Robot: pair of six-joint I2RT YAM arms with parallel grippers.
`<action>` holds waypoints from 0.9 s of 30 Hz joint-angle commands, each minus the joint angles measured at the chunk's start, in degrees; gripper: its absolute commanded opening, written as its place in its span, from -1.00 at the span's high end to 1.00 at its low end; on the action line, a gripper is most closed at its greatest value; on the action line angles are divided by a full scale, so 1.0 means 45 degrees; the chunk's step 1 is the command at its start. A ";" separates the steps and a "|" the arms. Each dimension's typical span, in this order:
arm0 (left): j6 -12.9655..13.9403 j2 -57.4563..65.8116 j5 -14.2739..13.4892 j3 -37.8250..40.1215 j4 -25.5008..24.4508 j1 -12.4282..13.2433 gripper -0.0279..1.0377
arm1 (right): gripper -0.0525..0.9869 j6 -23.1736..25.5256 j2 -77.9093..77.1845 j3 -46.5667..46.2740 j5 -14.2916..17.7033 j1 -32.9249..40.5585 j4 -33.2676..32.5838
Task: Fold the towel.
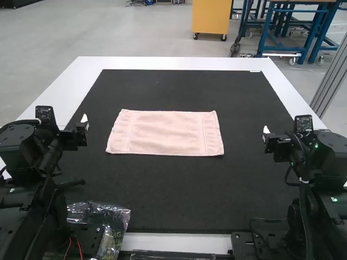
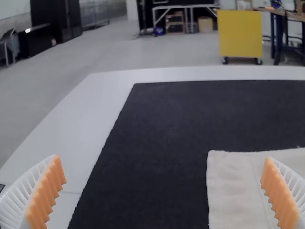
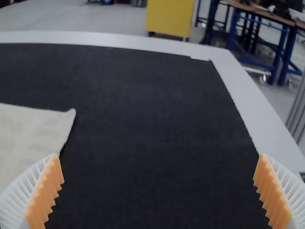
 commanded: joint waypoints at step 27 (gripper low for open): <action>0.0124 -0.0080 -0.0091 -0.0085 0.0013 -0.0058 -0.87 | -0.87 -0.0111 -0.0104 -0.0070 -0.0473 -0.0085 -0.0227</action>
